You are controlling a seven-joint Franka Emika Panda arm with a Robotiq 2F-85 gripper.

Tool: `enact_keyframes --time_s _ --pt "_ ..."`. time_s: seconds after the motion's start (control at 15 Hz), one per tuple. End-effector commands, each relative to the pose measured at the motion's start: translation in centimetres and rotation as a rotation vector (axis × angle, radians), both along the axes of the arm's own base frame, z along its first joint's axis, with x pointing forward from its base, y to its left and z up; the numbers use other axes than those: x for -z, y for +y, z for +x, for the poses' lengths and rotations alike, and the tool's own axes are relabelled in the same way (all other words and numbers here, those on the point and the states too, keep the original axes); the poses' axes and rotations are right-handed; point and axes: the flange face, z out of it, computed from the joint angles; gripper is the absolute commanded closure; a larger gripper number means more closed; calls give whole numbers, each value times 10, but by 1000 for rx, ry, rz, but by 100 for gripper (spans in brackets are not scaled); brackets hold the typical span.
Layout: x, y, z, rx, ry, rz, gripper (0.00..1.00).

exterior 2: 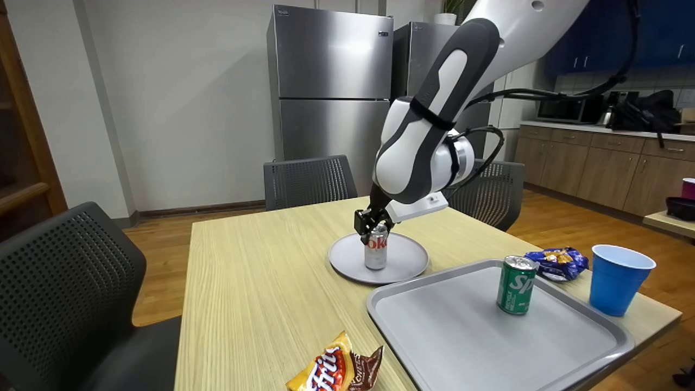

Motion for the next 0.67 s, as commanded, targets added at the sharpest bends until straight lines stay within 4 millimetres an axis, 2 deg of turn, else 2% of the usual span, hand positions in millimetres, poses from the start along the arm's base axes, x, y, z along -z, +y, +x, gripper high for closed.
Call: enact_keyframes --time_s 0.0,0.33,0.6 --pt "-28 -5 2 -2 -25 -12 62" --pt "-51 -16 0 16 -58 -8 62" --pt "-68 -23 -13 31 -70 1 62"
